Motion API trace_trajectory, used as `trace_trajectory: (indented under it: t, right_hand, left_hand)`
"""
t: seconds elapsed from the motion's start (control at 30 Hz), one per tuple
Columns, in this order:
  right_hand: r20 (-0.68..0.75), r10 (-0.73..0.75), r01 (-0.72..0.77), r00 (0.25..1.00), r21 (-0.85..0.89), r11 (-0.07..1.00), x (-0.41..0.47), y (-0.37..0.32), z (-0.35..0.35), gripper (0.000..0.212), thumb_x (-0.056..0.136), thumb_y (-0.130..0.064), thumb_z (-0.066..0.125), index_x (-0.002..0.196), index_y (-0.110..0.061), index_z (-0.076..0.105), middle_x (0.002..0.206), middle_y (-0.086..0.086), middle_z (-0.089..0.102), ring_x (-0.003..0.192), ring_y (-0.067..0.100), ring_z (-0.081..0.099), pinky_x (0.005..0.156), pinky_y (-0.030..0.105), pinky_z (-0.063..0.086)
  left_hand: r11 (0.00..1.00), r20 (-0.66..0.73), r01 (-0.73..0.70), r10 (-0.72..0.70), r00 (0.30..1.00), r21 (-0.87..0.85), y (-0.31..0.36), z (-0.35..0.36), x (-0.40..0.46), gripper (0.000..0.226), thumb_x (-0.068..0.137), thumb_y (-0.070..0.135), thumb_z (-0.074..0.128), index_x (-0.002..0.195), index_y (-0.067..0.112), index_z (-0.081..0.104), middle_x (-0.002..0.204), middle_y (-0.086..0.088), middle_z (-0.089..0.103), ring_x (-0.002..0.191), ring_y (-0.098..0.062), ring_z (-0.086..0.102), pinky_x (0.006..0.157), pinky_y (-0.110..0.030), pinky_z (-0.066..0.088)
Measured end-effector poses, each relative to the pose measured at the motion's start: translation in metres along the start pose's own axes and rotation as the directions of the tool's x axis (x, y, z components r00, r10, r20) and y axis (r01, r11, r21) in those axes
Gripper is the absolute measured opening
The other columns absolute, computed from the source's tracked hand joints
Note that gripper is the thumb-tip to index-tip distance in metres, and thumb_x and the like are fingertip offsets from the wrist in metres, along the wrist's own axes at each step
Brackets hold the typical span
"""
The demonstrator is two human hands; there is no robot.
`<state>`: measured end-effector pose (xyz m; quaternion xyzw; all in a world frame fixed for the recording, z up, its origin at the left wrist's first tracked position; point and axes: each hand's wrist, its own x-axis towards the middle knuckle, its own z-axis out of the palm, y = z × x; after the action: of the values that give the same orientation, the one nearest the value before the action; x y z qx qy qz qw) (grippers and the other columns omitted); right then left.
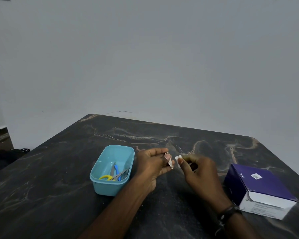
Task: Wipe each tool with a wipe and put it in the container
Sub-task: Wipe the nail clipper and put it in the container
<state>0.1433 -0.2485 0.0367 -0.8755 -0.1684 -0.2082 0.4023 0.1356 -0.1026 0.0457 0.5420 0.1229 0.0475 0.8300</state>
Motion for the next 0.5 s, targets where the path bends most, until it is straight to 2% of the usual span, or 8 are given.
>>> trace_trajectory:
  t: [0.13, 0.2, 0.3, 0.5]
  right_hand:
    - [0.106, 0.113, -0.128, 0.988, 0.147, 0.981, 0.0019, -0.0008, -0.0004, 0.019, 0.09, -0.021, 0.064, 0.075, -0.019, 0.075, 0.055, -0.014, 0.066, 0.053, -0.001, 0.058, 0.055, 0.017, 0.045]
    - [0.128, 0.146, -0.17, 0.981, 0.206, 0.964, 0.0031, 0.0006, -0.0002, 0.02, 0.091, -0.019, 0.063, 0.075, -0.015, 0.076, 0.056, -0.004, 0.067, 0.051, 0.0, 0.057, 0.055, 0.02, 0.046]
    - [0.161, 0.205, -0.246, 0.965, 0.301, 0.922, 0.0037, 0.0011, -0.0006, 0.022, 0.092, -0.016, 0.061, 0.078, -0.005, 0.074, 0.056, 0.009, 0.064, 0.046, 0.002, 0.052, 0.047, 0.014, 0.04]
    - [0.217, 0.293, -0.356, 0.931, 0.367, 0.859, 0.004, 0.004, 0.0023, 0.023, 0.092, -0.02, 0.062, 0.078, -0.008, 0.075, 0.076, 0.023, 0.071, 0.059, 0.017, 0.057, 0.05, 0.021, 0.039]
  left_hand:
    - [1.0, 0.015, -0.02, 0.02, 1.0, 0.004, 0.0015, 0.0001, -0.0015, 0.017, 0.082, -0.007, 0.068, 0.097, 0.001, 0.07, 0.093, -0.019, 0.073, 0.079, -0.027, 0.073, 0.064, -0.035, 0.062]
    - [0.999, 0.018, -0.028, 0.028, 0.999, 0.023, 0.0019, 0.0001, -0.0021, 0.017, 0.081, -0.005, 0.069, 0.096, 0.004, 0.07, 0.093, -0.016, 0.073, 0.079, -0.023, 0.072, 0.064, -0.032, 0.061]
    - [0.998, 0.019, -0.037, 0.036, 0.999, 0.055, 0.0019, 0.0007, -0.0024, 0.017, 0.081, -0.002, 0.071, 0.092, 0.009, 0.072, 0.093, -0.012, 0.074, 0.084, -0.022, 0.072, 0.071, -0.033, 0.061]
    - [0.994, 0.029, -0.064, 0.061, 0.998, 0.092, 0.0012, 0.0011, -0.0045, 0.015, 0.082, 0.0, 0.071, 0.093, 0.01, 0.072, 0.091, -0.01, 0.075, 0.086, -0.021, 0.072, 0.075, -0.033, 0.059]
